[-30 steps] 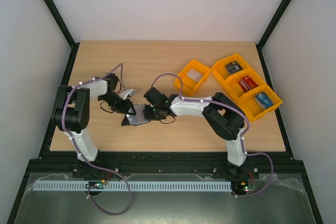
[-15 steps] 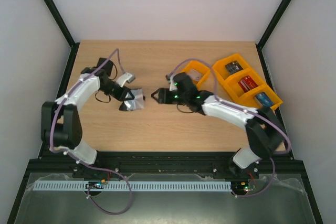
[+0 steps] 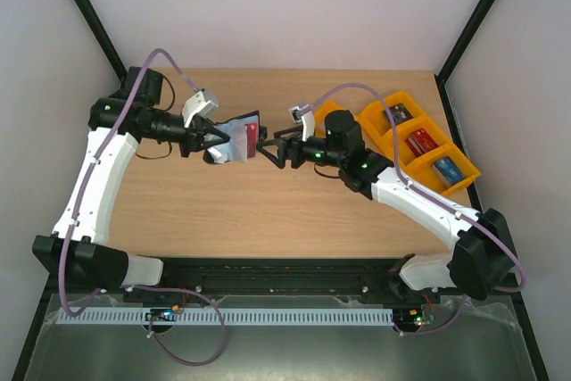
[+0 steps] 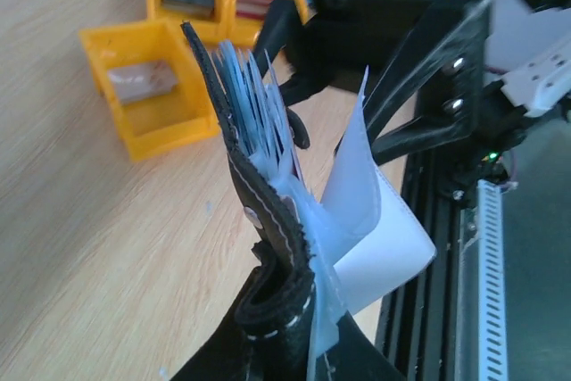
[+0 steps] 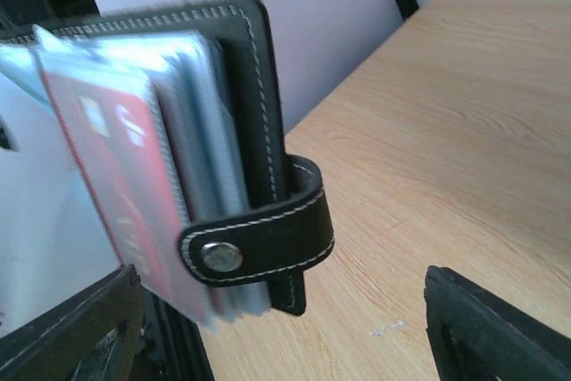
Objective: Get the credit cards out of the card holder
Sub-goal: Pick up the card holder from the center of the board, then remove the credit card from the card holder.
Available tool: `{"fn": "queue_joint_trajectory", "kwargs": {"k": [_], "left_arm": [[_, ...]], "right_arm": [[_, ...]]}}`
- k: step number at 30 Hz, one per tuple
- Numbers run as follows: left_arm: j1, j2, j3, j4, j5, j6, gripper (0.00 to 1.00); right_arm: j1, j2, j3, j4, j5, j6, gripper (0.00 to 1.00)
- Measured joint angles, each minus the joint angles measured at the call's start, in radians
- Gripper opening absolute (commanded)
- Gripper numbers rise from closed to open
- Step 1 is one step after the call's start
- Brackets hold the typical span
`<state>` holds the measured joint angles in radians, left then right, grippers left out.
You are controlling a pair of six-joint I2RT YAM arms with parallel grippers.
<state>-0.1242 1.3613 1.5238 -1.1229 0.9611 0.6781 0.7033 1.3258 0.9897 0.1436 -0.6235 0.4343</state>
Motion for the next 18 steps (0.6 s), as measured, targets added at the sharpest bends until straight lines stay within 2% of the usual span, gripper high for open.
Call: {"fn": "queue_joint_trajectory", "kwargs": {"k": [6,8,9,10,13,14,15,16,17,18], "left_arm": [[-0.024,-0.020,0.061,-0.060,0.092,0.029,0.02],[-0.034,-0.026,0.064,-0.064,0.107,0.026,0.02],[-0.037,-0.027,0.064,-0.065,0.112,0.025,0.02],[-0.040,-0.027,0.064,-0.065,0.116,0.021,0.02],[-0.044,-0.027,0.064,-0.065,0.127,0.018,0.02],[-0.045,-0.028,0.064,-0.066,0.128,0.017,0.03],[-0.042,-0.029,0.064,-0.065,0.126,0.013,0.07],[-0.036,-0.030,0.064,-0.055,0.115,0.005,0.25],[-0.030,-0.031,0.060,-0.042,0.109,-0.010,0.55],[-0.027,-0.035,0.055,-0.022,0.105,-0.029,0.78]], "right_arm": [[-0.001,0.021,0.018,0.080,-0.135,-0.005,0.87],[-0.002,0.042,0.028,0.126,-0.202,0.008,0.82],[-0.002,0.054,0.032,0.148,-0.236,0.016,0.73],[-0.001,0.061,0.034,0.164,-0.257,0.022,0.59],[0.005,0.074,0.034,0.217,-0.317,0.048,0.09],[0.006,0.075,0.034,0.229,-0.331,0.058,0.03],[0.005,0.075,0.034,0.249,-0.352,0.069,0.02],[0.005,0.075,0.034,0.262,-0.368,0.074,0.02],[0.006,0.071,0.034,0.270,-0.370,0.082,0.02],[0.007,0.069,0.034,0.272,-0.362,0.088,0.02]]}}
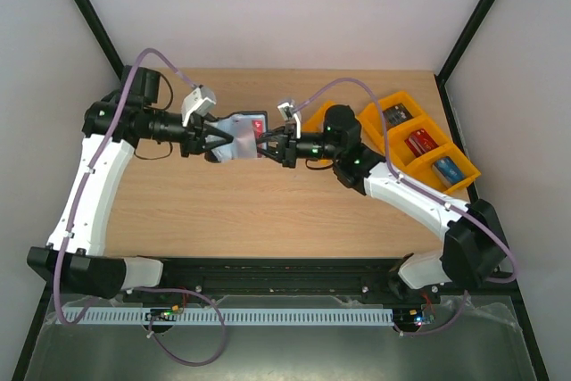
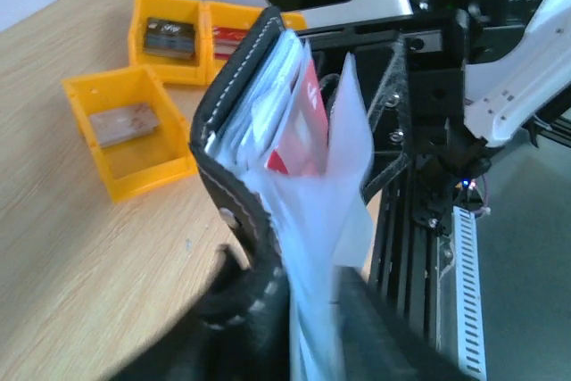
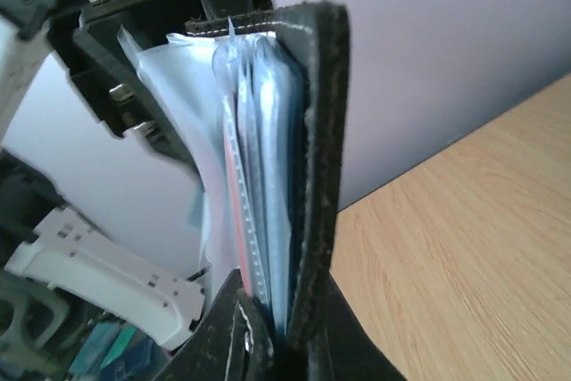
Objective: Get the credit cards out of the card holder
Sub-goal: Remove the credit card from the card holder.
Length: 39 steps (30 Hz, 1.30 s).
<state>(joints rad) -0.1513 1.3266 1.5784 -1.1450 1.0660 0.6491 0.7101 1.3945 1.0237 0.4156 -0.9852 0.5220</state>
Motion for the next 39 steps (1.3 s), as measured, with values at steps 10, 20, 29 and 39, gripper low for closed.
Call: {"fn": "queue_joint_trajectory", "kwargs": {"k": [10,20,29,39], "left_arm": [[0.101,-0.040,-0.161,0.320,-0.402,-0.327,0.99],[0.043,-0.045,-0.264,0.453,-0.312,-0.488,0.54],[-0.008,-0.038,-0.353,0.576,-0.410,-0.658,0.83],[-0.026,-0.040,-0.378,0.621,-0.674,-0.652,0.87]], "right_arm": [[0.054,0.135,0.286,-0.587,0.813,-0.022,0.02],[0.202,0.364,0.523,-0.975,1.252,-0.047,0.02],[0.226,0.341,0.536,-0.855,0.909,-0.069,0.02],[0.197,0.240,0.414,-0.732,0.737,-0.051,0.02]]}}
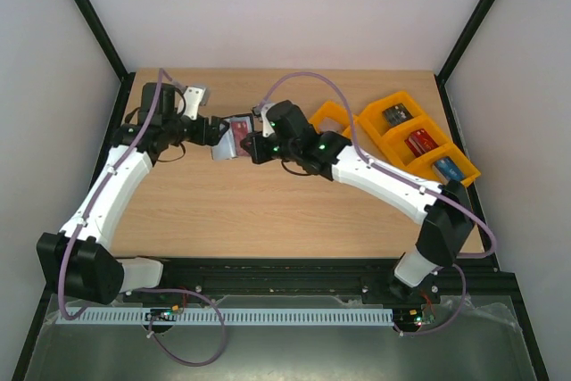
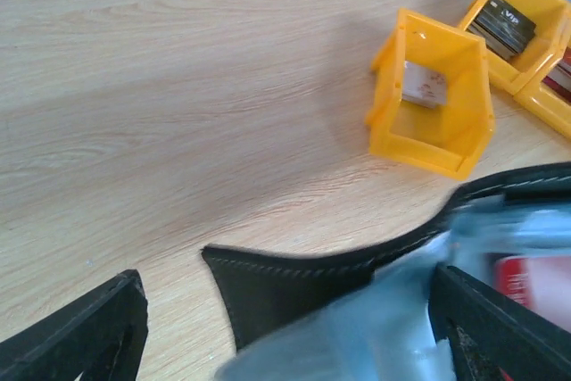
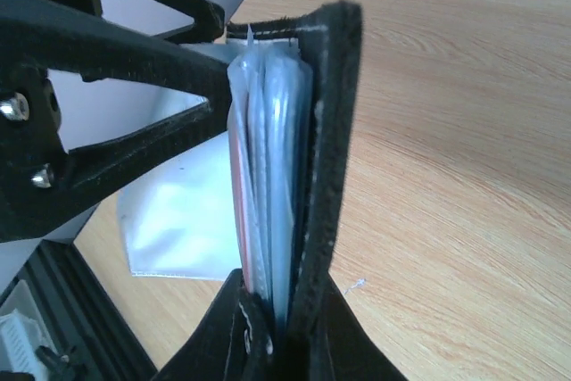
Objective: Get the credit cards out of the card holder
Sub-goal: Remove the credit card from the card holder.
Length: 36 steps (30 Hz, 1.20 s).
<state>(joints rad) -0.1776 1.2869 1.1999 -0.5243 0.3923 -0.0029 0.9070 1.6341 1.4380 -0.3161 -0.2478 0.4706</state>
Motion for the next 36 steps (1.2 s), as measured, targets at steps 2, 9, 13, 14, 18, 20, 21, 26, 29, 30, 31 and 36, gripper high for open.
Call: {"fn": "queue_joint_trajectory", "kwargs": {"k": [2,9,13,14,18,20,21,26,29,30,31,36], "left_arm": [[0.006,-0.003,-0.010,0.004,-0.009,0.002,0.89],[0.035,-0.018,-0.013,0.001,-0.047,0.024,0.91],[0.055,-0.018,0.021,-0.036,-0.051,0.045,0.94],[0.060,-0.018,0.038,-0.050,-0.051,0.052,0.95],[0.065,-0.019,0.118,-0.097,-0.048,0.091,0.95],[0.066,-0.023,0.142,-0.108,-0.048,0.105,0.95],[0.067,-0.026,0.155,-0.119,-0.045,0.112,0.95],[0.068,-0.037,0.179,-0.153,0.036,0.128,0.77],[0.058,-0.037,0.163,-0.150,0.147,0.105,0.60],[0.050,-0.038,0.145,-0.140,0.193,0.094,0.57],[0.042,-0.038,0.127,-0.132,0.233,0.077,0.53],[0.019,-0.027,0.020,-0.095,0.383,0.006,0.47]], "right_arm": [[-0.024,-0.041,-0.038,0.025,-0.031,0.013,0.02],[-0.092,-0.137,-0.102,0.105,-0.096,0.048,0.02],[-0.095,-0.134,-0.095,0.103,-0.069,0.055,0.02],[-0.095,-0.125,-0.087,0.094,-0.057,0.058,0.02],[-0.093,-0.060,-0.021,0.024,0.031,0.067,0.02],[-0.093,-0.030,0.003,-0.010,0.070,0.070,0.02],[-0.091,-0.017,0.011,-0.025,0.085,0.071,0.02],[-0.079,0.046,0.048,-0.093,0.148,0.073,0.02],[-0.066,0.064,0.061,-0.109,0.146,0.072,0.02],[-0.063,0.065,0.064,-0.108,0.136,0.072,0.02],[-0.062,0.066,0.065,-0.105,0.120,0.072,0.02],[-0.061,0.059,0.045,-0.014,-0.008,0.072,0.01]]}}
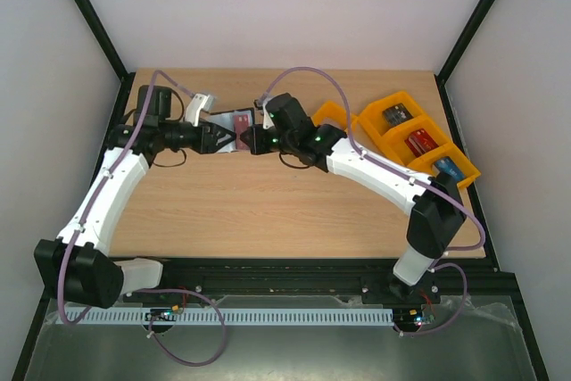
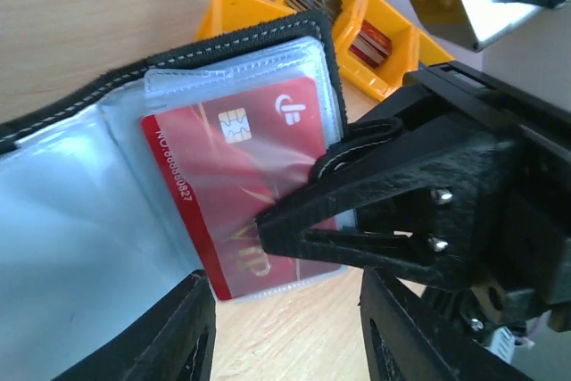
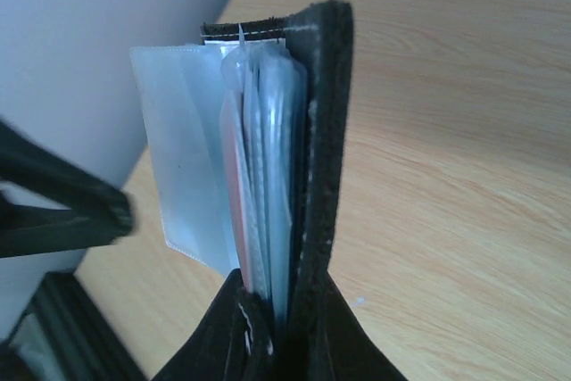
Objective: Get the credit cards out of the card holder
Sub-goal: Remove the credit card from the card holder.
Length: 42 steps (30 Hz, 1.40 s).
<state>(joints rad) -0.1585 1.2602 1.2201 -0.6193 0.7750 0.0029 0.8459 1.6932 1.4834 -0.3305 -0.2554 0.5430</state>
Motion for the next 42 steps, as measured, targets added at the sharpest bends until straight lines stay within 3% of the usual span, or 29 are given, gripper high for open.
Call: {"fn": "queue_joint_trajectory", "kwargs": {"k": [11,27,37,42], "left_arm": [[0.040,-0.003,-0.043,0.056,0.147,-0.065,0.47],[0.092,-0.023,-0.056,0.076,0.219,-0.083,0.47],[0.103,-0.023,-0.060,0.089,0.284,-0.092,0.28],[0.103,-0.019,-0.018,0.039,0.287,-0.031,0.08]], "right_arm": [[-0.025,-0.063,-0.117,0.252,-0.243,0.055,0.02],[-0.032,-0.072,-0.152,0.341,-0.335,0.070,0.02],[-0.043,-0.091,-0.166,0.364,-0.381,0.076,0.02],[-0.050,-0.108,-0.166,0.380,-0.406,0.079,0.02]]}}
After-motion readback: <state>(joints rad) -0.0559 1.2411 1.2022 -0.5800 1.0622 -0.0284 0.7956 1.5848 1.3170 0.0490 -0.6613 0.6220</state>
